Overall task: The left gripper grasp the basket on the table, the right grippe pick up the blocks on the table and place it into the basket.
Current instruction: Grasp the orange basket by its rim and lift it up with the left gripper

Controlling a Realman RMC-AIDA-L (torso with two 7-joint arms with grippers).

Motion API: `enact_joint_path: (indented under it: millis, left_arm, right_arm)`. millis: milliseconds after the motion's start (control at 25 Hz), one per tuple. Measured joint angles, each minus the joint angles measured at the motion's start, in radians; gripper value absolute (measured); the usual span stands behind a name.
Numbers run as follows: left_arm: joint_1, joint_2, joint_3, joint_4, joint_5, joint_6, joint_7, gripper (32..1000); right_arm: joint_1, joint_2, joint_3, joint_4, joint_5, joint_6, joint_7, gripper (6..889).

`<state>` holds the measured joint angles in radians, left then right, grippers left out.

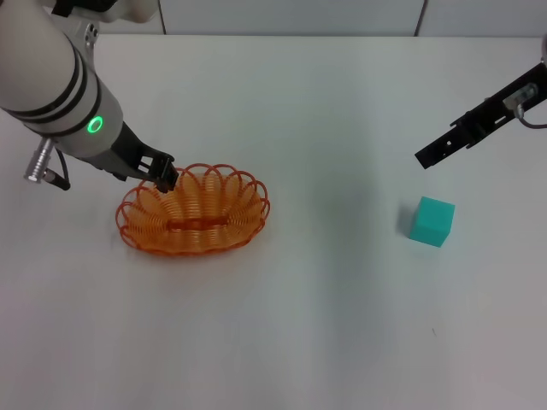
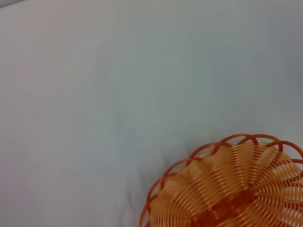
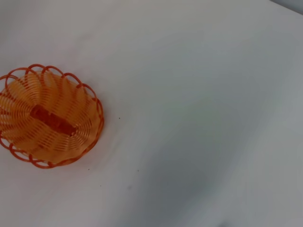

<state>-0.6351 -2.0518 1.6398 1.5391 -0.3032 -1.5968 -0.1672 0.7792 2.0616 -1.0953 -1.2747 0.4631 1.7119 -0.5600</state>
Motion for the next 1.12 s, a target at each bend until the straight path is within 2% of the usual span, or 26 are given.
enact_joint_path:
  millis: [320,520,600,800,1120]
  left_arm:
    - [0.002,0.0043,-0.006,-0.002,0.010,0.000,0.001,555]
    - [0.018,0.0054,-0.015,-0.016,0.051,0.013,0.015,554]
    - [0.026,0.0058,-0.023,-0.036,0.060,0.034,0.024,552]
    - [0.040,0.0045,-0.076,-0.120,0.051,0.095,0.066,543]
    - [0.064,0.0035,-0.078,-0.191,0.021,0.188,0.076,527]
  right_arm:
    - [0.000,0.001,0.002,0.000,0.000,-0.001,-0.008,847]
    - [0.000,0.002,0.000,0.013,0.000,-0.010,-0.009,847]
    - [0.000,0.002,0.000,0.015,0.000,-0.012,-0.011,847]
    - [0.000,0.002,0.001,0.029,0.000,-0.022,-0.014,847]
    - [0.001,0.002,0.005,0.052,0.001,-0.034,-0.024,847]
